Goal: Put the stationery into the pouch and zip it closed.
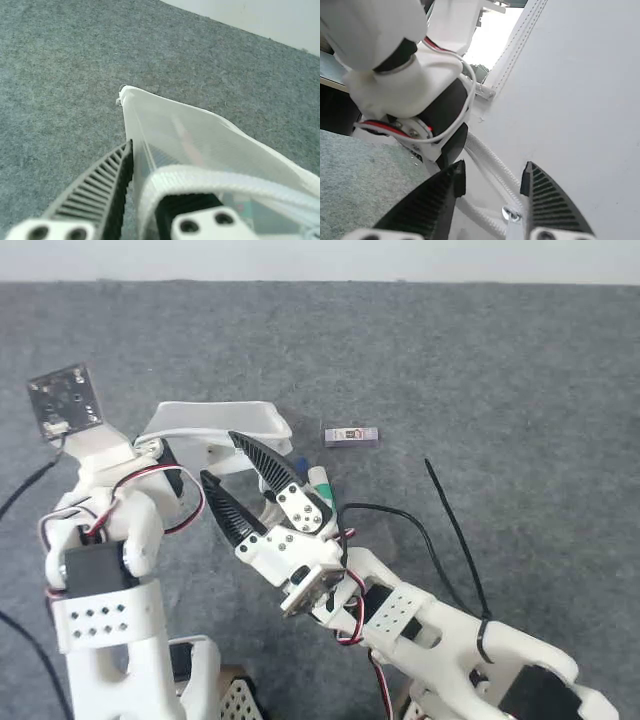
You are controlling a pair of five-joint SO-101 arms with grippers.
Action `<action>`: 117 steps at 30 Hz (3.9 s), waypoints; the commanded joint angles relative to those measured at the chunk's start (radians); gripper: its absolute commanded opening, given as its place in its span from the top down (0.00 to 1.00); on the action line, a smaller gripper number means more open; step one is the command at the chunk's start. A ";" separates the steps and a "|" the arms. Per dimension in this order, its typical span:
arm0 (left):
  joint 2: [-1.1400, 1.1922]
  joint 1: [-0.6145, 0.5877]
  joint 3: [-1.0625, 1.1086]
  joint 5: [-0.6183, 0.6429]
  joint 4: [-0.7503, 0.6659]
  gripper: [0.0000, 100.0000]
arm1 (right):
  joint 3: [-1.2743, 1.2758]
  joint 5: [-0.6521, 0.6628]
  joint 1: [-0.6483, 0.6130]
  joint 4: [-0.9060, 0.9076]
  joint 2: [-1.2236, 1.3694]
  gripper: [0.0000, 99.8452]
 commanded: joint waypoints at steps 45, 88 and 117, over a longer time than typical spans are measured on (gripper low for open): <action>-0.009 -0.055 -0.022 0.011 -0.072 0.99 | -1.653 -0.967 0.515 2.115 0.769 0.83; -0.009 -0.055 -0.021 0.011 -0.072 0.99 | -2.305 -1.145 0.516 2.408 1.385 0.77; -0.009 -0.049 -0.010 0.011 -0.077 0.99 | -2.308 -1.246 0.499 2.629 1.483 0.78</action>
